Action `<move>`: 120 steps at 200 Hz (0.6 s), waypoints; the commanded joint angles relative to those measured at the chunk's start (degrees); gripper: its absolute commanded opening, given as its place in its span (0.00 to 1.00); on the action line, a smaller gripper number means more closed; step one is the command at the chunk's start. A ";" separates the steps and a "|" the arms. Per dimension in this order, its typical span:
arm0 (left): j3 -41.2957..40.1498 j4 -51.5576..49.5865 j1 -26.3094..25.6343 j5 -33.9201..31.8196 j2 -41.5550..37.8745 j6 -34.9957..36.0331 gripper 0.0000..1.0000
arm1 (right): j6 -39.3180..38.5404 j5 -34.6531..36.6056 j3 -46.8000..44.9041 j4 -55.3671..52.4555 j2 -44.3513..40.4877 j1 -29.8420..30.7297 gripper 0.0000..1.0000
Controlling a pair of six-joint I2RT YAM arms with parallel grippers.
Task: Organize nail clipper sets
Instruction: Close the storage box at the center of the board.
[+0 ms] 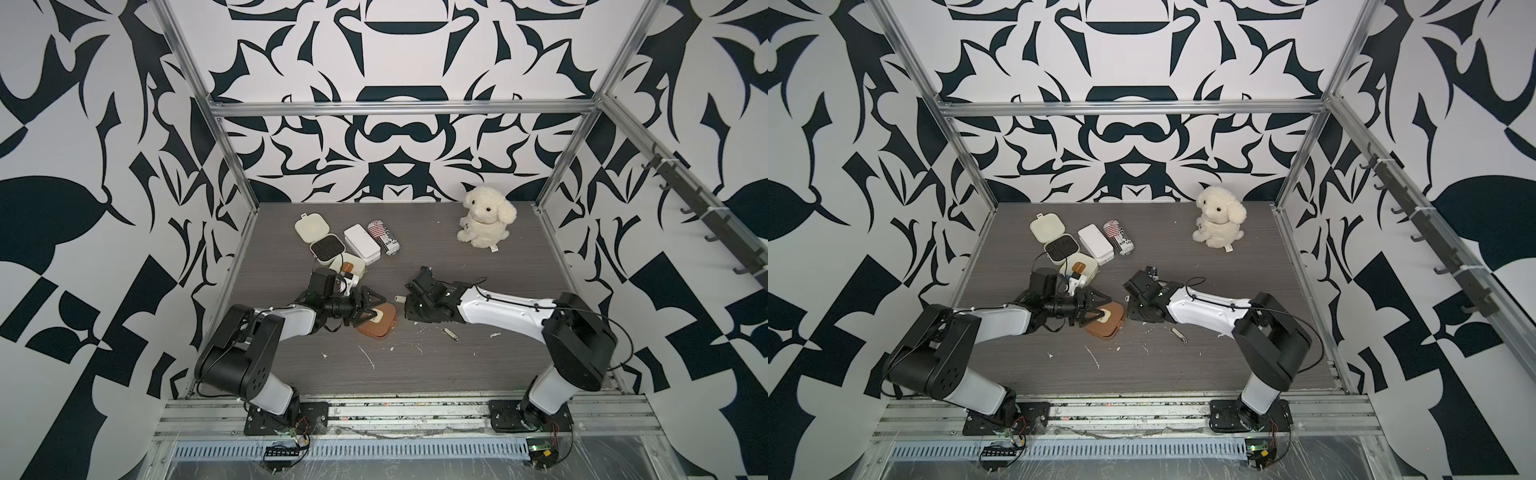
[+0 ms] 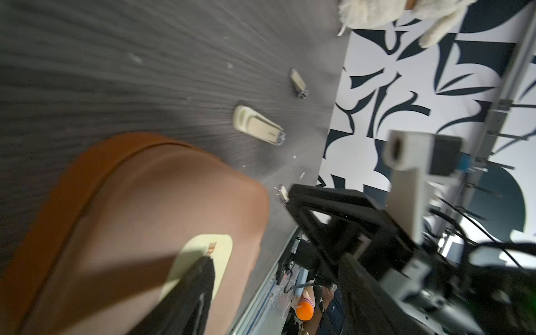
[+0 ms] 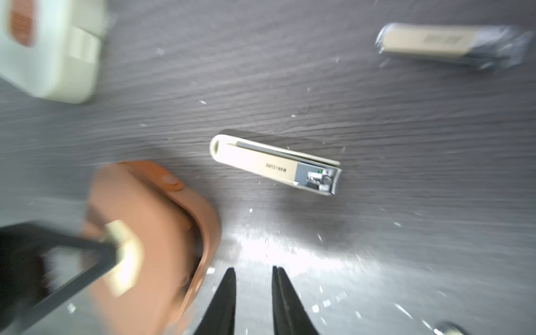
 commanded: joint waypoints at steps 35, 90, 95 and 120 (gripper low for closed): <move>0.84 -6.59 -0.29 -7.32 4.12 1.59 0.71 | 7.19 -0.15 0.57 3.43 -0.96 5.02 0.24; 1.07 -7.80 -0.29 -7.81 3.51 1.83 0.71 | 11.46 -3.36 -0.50 10.03 3.47 5.88 0.24; 1.05 -7.77 -0.29 -7.81 3.37 1.86 0.71 | 11.75 -3.58 -0.59 10.37 3.86 5.90 0.24; 1.15 -8.10 -0.29 -7.82 2.60 1.86 0.71 | 12.21 -4.03 -0.78 11.23 5.16 6.14 0.24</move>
